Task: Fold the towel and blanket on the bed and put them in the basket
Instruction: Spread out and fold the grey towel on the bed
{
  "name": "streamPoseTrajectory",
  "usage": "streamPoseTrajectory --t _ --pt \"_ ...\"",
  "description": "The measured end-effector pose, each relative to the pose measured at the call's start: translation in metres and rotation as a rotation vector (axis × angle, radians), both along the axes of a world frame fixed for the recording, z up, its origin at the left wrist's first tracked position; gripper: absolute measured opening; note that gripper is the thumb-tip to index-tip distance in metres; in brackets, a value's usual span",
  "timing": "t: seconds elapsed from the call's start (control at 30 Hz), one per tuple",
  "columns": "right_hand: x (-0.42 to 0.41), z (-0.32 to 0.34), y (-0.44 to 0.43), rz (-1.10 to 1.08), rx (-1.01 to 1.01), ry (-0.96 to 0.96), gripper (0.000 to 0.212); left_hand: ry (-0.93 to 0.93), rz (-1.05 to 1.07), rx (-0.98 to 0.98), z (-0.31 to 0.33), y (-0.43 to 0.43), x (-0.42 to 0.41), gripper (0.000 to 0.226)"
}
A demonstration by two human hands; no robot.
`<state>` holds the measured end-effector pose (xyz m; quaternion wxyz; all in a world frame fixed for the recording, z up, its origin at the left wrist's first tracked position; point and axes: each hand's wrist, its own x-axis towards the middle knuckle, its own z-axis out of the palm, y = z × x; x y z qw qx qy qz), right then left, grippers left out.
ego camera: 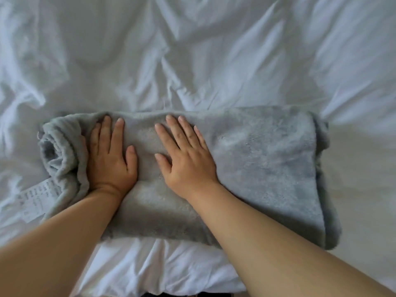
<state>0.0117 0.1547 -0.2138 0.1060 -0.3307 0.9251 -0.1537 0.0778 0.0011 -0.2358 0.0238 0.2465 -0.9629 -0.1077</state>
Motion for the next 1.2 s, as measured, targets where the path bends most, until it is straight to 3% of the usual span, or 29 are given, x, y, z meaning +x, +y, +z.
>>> streamPoseTrajectory --t 0.3,0.53,0.67,0.87,0.9,0.97,1.07,1.2 --pt "-0.055 -0.001 0.131 -0.244 0.196 0.109 0.065 0.085 -0.034 0.014 -0.009 0.004 -0.008 0.067" --pt "-0.065 -0.016 0.124 -0.253 0.156 0.118 0.065 0.159 -0.052 0.047 -0.015 0.001 -0.010 0.066" --pt "-0.070 -0.014 0.117 -0.260 0.335 0.041 0.063 0.179 -0.057 0.103 -0.013 -0.001 -0.015 0.064" --pt "-0.079 0.041 0.063 -0.403 0.648 -0.171 0.059 -0.021 0.032 0.199 0.039 0.003 -0.011 0.057" --pt "-0.075 0.053 0.048 -0.428 0.632 -0.120 0.061 -0.010 0.054 0.206 0.050 0.003 -0.009 0.056" --pt "-0.051 0.071 0.012 -0.377 0.415 0.027 0.061 0.038 0.045 0.182 0.070 0.006 -0.002 0.055" --pt "-0.001 0.072 -0.047 -0.053 0.113 0.005 0.060 0.002 -0.154 0.117 0.085 0.003 0.010 0.057" --pt "0.026 0.021 -0.079 0.039 0.237 -0.032 0.055 -0.151 -0.260 0.061 0.051 -0.054 0.036 0.056"
